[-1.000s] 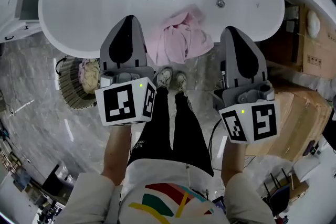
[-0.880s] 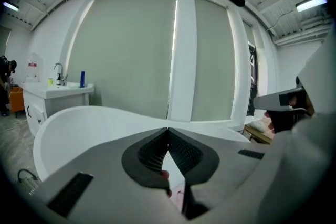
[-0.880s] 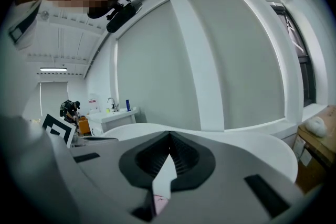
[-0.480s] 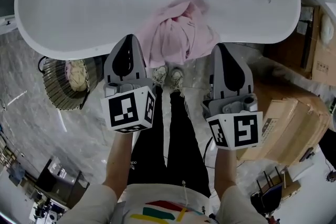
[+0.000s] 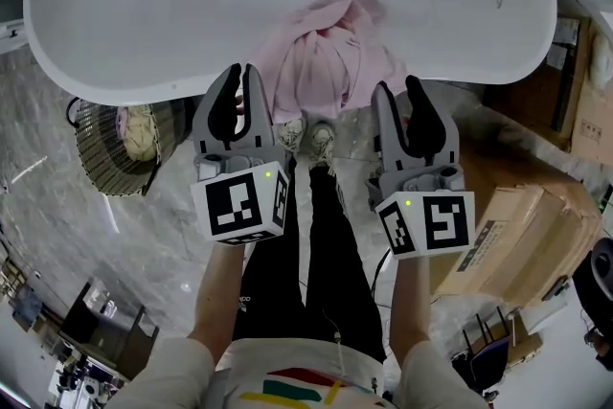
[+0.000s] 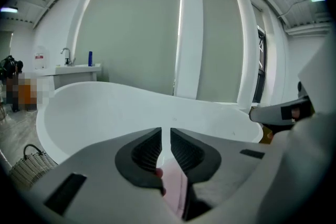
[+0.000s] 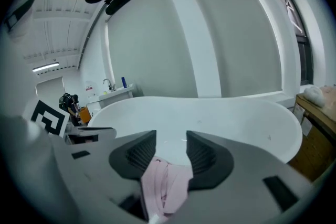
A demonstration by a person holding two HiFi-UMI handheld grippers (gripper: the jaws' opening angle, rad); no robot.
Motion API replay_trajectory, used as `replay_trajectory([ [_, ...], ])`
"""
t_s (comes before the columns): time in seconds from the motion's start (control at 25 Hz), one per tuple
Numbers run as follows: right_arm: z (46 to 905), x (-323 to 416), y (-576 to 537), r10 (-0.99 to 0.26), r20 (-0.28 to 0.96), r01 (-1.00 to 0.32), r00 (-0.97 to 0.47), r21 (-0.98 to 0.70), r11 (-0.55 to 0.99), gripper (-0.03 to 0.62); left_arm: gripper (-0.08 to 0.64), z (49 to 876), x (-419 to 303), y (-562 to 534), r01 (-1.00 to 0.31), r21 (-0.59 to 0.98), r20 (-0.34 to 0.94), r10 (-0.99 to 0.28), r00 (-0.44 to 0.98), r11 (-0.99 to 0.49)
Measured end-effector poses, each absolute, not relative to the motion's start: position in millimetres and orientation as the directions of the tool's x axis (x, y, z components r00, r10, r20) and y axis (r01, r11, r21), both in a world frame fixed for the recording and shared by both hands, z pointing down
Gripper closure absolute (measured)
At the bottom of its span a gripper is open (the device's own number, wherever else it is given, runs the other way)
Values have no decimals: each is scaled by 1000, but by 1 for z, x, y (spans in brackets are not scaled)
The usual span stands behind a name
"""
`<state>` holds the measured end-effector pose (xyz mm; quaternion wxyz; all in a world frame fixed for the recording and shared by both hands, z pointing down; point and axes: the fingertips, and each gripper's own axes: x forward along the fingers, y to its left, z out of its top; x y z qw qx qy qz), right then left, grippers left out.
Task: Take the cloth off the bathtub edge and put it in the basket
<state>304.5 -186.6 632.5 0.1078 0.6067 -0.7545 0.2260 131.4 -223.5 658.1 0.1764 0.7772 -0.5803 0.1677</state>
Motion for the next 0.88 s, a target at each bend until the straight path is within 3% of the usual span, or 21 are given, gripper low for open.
replay_trajectory([
  [0.16, 656, 306, -186, -844, 479, -961, -241, -237, 140, 274, 339, 674, 143, -215, -946, 108, 506, -802, 317, -305],
  [0.36, 693, 315, -180, -816, 536, -954, -217, -294, 60, 225, 243, 706, 150, -192, -937, 156, 587, -734, 343, -313],
  [0.6, 743, 322, -165, -757, 617, -948, -212, -318, 7, 205, 210, 762, 139, -170, -948, 258, 699, -642, 316, -185],
  [0.88, 781, 332, -157, -709, 679, -955, -190, -295, -27, 196, 209, 782, 141, -171, -950, 261, 722, -618, 311, -172],
])
